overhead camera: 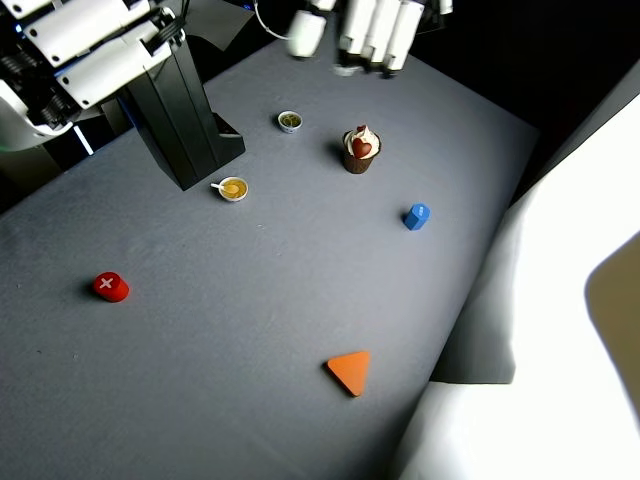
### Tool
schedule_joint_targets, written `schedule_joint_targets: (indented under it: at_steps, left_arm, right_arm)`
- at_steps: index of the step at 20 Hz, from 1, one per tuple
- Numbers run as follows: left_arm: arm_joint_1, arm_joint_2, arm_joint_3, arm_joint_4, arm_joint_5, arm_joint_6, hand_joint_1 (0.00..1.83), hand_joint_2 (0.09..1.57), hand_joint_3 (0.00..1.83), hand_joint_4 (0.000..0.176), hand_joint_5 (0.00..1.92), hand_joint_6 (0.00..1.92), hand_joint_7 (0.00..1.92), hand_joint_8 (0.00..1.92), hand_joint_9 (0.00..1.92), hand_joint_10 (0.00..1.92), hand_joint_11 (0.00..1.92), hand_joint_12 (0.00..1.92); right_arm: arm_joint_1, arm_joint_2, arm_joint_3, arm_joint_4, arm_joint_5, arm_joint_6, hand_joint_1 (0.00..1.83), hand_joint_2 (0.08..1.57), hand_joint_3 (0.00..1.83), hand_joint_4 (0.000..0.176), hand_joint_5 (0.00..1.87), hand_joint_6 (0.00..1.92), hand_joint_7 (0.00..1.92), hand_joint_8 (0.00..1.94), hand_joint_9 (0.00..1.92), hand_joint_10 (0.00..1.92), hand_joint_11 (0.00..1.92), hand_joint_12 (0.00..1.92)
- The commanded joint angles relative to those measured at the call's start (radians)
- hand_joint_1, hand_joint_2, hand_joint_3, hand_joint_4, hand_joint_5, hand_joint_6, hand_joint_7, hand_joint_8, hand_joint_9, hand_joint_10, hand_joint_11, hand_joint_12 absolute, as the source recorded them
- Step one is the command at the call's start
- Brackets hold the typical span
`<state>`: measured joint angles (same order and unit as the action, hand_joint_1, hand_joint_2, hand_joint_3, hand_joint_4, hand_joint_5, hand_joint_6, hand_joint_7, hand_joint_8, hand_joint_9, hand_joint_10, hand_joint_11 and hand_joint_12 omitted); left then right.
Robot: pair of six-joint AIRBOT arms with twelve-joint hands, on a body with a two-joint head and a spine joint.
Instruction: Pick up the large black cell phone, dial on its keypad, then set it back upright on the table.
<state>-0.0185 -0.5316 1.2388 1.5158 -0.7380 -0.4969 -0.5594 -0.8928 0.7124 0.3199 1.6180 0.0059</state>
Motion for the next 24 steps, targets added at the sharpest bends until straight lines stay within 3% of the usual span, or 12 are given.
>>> schedule_joint_targets:
  at_steps: [1, 2, 3, 8, 11, 16, 17, 18, 20, 22, 23, 24]
  left_arm:
    - [-0.021, 0.008, 0.008, -0.09, -0.033, 0.01, 1.47, 1.05, 0.5, 0.147, 0.0, 0.0, 0.55, 1.61, 0.65, 1.88, 0.79, 1.92]
    - [-0.022, 0.008, 0.014, -0.094, -0.036, 0.013, 1.47, 1.05, 0.5, 0.147, 0.0, 0.0, 0.57, 1.59, 0.66, 1.86, 0.78, 1.92]
    - [-0.028, 0.008, 0.015, -0.094, -0.037, 0.012, 1.47, 1.05, 0.49, 0.147, 0.0, 0.0, 0.57, 1.58, 0.67, 1.84, 0.77, 1.92]
    - [-0.05, 0.005, -0.033, -0.095, -0.009, -0.002, 1.46, 1.12, 0.36, 0.147, 0.0, 0.0, 0.54, 1.57, 0.65, 1.84, 0.76, 1.92]
    - [-0.05, -0.005, -0.076, -0.095, 0.002, -0.013, 1.45, 1.19, 0.25, 0.152, 0.01, 0.0, 0.55, 1.74, 0.53, 1.77, 0.77, 1.92]
    - [-0.064, -0.022, -0.149, -0.094, 0.022, -0.032, 1.45, 1.2, 0.24, 0.145, 0.0, 0.0, 0.51, 1.62, 0.59, 1.86, 0.78, 1.92]
    - [-0.067, -0.025, -0.164, -0.094, 0.021, -0.038, 1.46, 1.19, 0.25, 0.147, 0.0, 0.0, 0.54, 1.72, 0.54, 1.78, 0.79, 1.92]
    - [-0.075, -0.03, -0.187, -0.084, 0.021, -0.049, 1.46, 1.17, 0.32, 0.154, 0.0, 0.0, 0.5, 1.66, 0.58, 1.89, 0.79, 1.92]
    - [-0.082, -0.033, -0.215, -0.072, 0.019, -0.065, 1.46, 1.12, 0.41, 0.155, 0.01, 0.0, 0.52, 1.63, 0.61, 1.91, 0.79, 1.92]
    - [-0.082, -0.032, -0.234, -0.071, 0.011, -0.075, 1.32, 1.24, 0.12, 0.155, 0.0, 0.0, 0.61, 1.62, 0.77, 1.92, 0.81, 1.92]
    - [-0.076, -0.031, -0.237, -0.071, 0.007, -0.076, 1.42, 1.25, 0.12, 0.152, 0.0, 0.0, 0.56, 1.72, 0.58, 1.79, 0.79, 1.92]
    - [-0.071, -0.029, -0.234, -0.071, 0.005, -0.076, 1.45, 1.26, 0.13, 0.15, 0.0, 0.0, 0.54, 1.75, 0.53, 1.77, 0.78, 1.92]
  right_arm:
    - [0.018, 0.012, 0.001, -0.04, 0.118, 0.02, 1.37, 1.14, 0.0, 0.0, 0.94, 0.93, 0.88, 1.08, 0.88, 1.36, 0.83, 1.33]
    - [0.018, 0.012, 0.001, -0.04, 0.118, 0.02, 1.46, 1.13, 0.0, 0.0, 0.94, 0.87, 0.88, 1.04, 0.87, 1.25, 0.83, 1.58]
    - [0.018, 0.012, 0.001, -0.04, 0.118, 0.02, 1.48, 1.12, 0.0, 0.0, 0.95, 0.84, 0.89, 0.99, 0.88, 1.22, 0.85, 1.6]
    - [0.018, 0.009, 0.0, -0.04, 0.118, 0.02, 1.37, 1.13, 0.0, 0.0, 0.94, 0.92, 0.9, 1.06, 0.89, 1.35, 0.85, 1.31]
    - [0.018, 0.009, -0.006, -0.04, 0.118, 0.02, 1.37, 1.13, 0.0, 0.0, 0.93, 0.93, 0.91, 1.05, 0.91, 1.34, 0.88, 1.29]
    - [0.018, 0.009, -0.017, -0.04, 0.118, 0.017, 1.37, 1.13, 0.0, 0.0, 0.97, 0.89, 0.91, 1.03, 0.9, 1.34, 0.85, 1.3]
    - [0.018, 0.01, -0.021, -0.04, 0.118, 0.017, 1.46, 1.12, 0.0, 0.0, 0.96, 0.83, 0.9, 1.0, 0.89, 1.24, 0.85, 1.55]
    - [0.018, 0.01, -0.025, -0.041, 0.118, 0.016, 1.48, 1.12, 0.0, 0.0, 0.96, 0.82, 0.89, 0.98, 0.88, 1.22, 0.86, 1.61]
    - [0.018, 0.01, -0.028, -0.041, 0.118, 0.015, 1.49, 1.12, 0.0, 0.0, 0.96, 0.82, 0.89, 0.98, 0.88, 1.21, 0.86, 1.6]
    - [0.018, 0.012, -0.031, -0.041, 0.118, 0.014, 1.48, 1.12, 0.0, 0.0, 0.95, 0.8, 0.88, 1.01, 0.87, 1.23, 0.85, 1.62]
    - [0.017, 0.013, -0.032, -0.041, 0.118, 0.014, 1.48, 1.12, 0.0, 0.0, 0.95, 0.81, 0.87, 1.04, 0.86, 1.25, 0.86, 1.62]
    - [0.017, 0.013, -0.03, -0.041, 0.118, 0.014, 1.4, 1.12, 0.0, 0.0, 0.95, 0.86, 0.9, 1.05, 0.9, 1.31, 0.86, 1.39]
